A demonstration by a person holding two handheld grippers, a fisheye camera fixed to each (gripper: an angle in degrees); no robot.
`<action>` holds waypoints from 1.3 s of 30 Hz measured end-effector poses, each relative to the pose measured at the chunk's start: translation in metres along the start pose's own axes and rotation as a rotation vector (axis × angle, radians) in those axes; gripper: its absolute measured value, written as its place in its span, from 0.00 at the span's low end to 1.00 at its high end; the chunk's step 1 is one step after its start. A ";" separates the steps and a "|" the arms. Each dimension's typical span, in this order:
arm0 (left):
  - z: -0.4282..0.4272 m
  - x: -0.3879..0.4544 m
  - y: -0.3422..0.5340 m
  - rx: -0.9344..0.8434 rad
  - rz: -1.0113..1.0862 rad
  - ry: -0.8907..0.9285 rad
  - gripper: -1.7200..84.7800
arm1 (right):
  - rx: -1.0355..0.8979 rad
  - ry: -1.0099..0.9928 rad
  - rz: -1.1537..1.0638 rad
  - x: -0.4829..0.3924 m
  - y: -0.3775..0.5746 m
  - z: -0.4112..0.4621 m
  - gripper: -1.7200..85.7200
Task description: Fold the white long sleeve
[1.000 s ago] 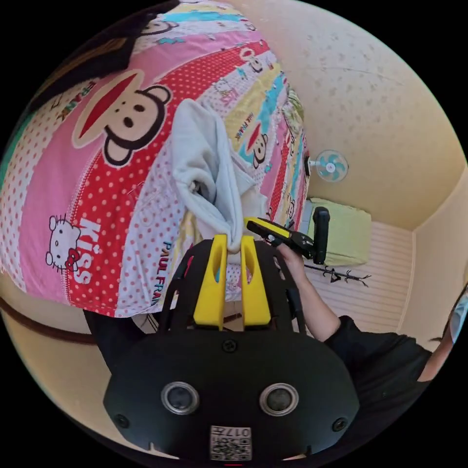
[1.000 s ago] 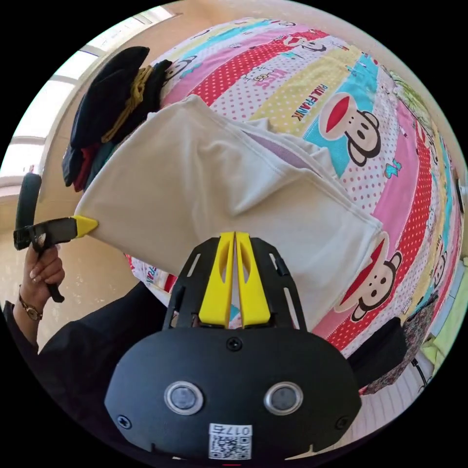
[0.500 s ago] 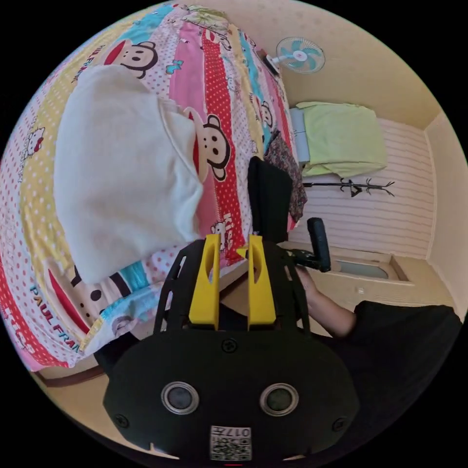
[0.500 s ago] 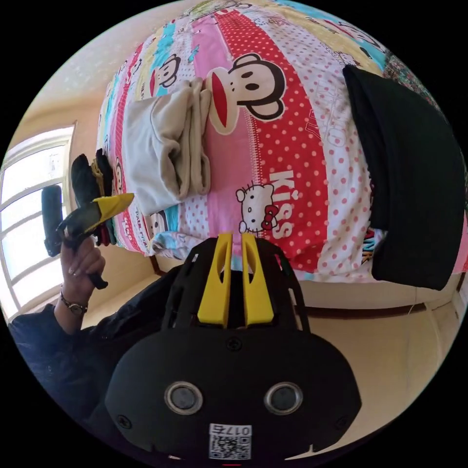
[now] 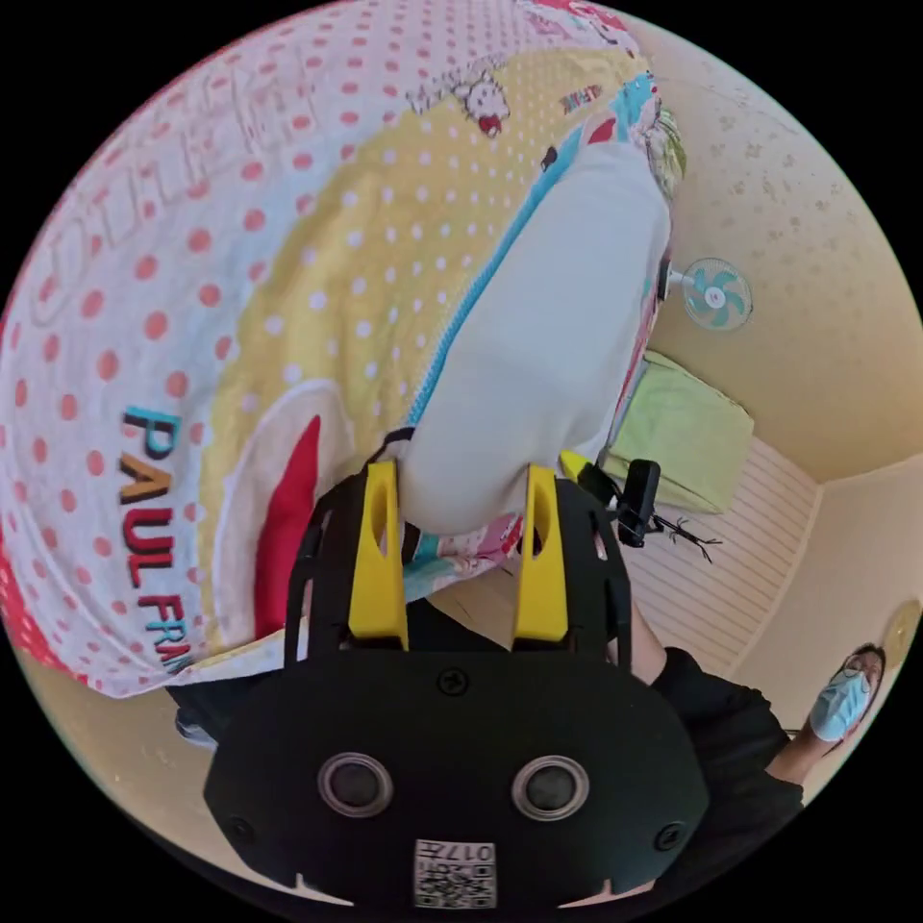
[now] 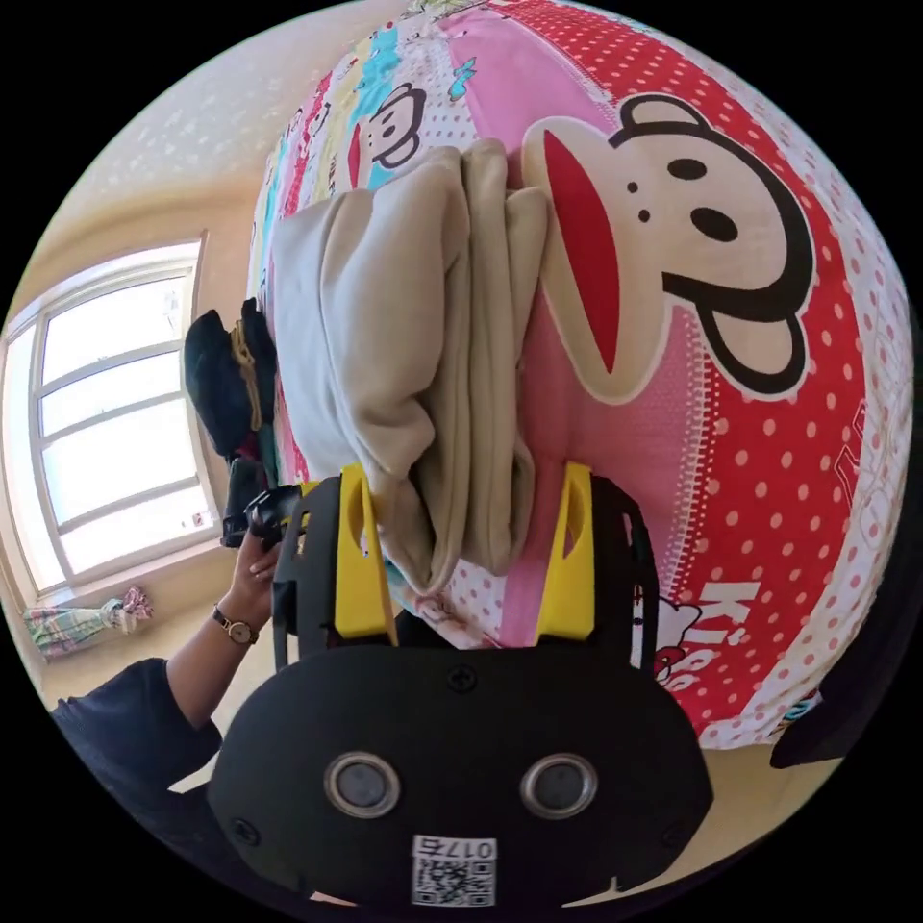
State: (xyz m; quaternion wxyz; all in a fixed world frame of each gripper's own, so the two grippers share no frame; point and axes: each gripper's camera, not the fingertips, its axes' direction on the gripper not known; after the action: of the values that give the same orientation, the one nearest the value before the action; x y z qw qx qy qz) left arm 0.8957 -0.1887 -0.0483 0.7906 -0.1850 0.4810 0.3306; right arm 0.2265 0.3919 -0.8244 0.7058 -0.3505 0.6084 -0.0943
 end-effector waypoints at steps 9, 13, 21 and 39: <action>-0.017 0.075 0.053 -0.075 0.213 0.010 0.11 | 0.049 -0.357 -0.171 -0.003 0.059 -0.095 0.10; -0.016 0.153 0.078 -0.134 0.353 0.091 0.10 | 0.153 -0.415 -0.350 -0.010 0.094 -0.198 0.09; 0.039 0.356 0.083 -0.328 0.737 0.115 0.06 | 0.439 -0.380 -0.541 -0.001 0.142 -0.391 0.08; 0.123 0.192 0.004 -0.563 -0.020 -0.716 0.01 | 0.012 -0.135 0.825 0.320 0.232 -0.233 0.03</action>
State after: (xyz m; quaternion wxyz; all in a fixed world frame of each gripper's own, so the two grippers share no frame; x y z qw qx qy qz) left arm 1.0323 -0.0446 -0.1596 0.8293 -0.2712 0.0670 0.4840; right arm 0.0201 0.2953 -1.2227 0.7245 -0.0786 0.6498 0.2161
